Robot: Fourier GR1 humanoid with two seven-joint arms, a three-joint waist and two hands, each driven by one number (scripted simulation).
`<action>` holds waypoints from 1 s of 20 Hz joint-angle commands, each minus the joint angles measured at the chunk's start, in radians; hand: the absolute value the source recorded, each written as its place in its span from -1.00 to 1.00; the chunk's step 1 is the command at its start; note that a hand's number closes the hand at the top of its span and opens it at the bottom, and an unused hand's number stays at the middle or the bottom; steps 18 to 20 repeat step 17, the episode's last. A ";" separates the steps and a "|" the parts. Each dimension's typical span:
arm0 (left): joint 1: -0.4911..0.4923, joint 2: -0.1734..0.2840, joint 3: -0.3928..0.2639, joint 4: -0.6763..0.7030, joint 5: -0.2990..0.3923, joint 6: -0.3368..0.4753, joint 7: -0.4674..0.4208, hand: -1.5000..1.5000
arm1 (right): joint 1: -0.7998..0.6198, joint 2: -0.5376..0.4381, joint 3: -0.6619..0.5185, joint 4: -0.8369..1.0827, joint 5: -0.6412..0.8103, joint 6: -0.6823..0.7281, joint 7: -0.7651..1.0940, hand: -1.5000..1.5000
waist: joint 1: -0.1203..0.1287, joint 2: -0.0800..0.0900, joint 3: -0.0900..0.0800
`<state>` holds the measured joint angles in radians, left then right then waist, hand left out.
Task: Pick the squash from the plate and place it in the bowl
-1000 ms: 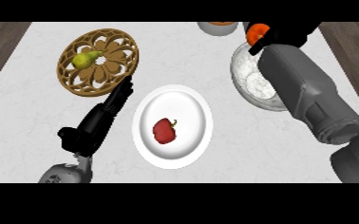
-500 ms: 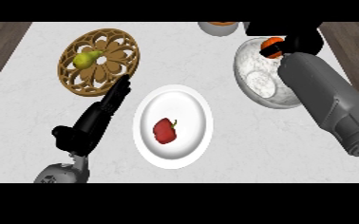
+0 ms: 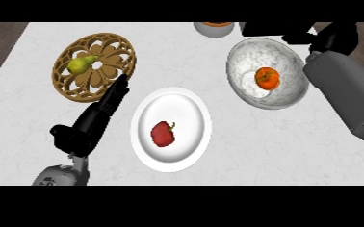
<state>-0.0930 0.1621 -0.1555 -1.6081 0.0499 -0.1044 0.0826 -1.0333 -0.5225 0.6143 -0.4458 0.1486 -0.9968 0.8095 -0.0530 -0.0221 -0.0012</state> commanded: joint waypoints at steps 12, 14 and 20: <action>0.083 0.027 0.061 0.008 0.000 0.019 -0.046 0.00 | 0.522 -0.211 -0.133 -0.537 -0.065 -0.292 -0.050 -1.00 | -0.104 -0.024 -0.002; 0.093 0.030 0.073 0.012 0.016 0.009 -0.054 0.00 | 0.614 -0.230 -0.139 -0.642 -0.079 -0.300 -0.065 -1.00 | -0.111 -0.024 -0.003; 0.087 0.042 0.070 -0.042 0.018 0.008 -0.010 0.00 | 0.776 -0.279 -0.159 -0.815 -0.107 -0.311 -0.101 -1.00 | -0.103 -0.021 -0.001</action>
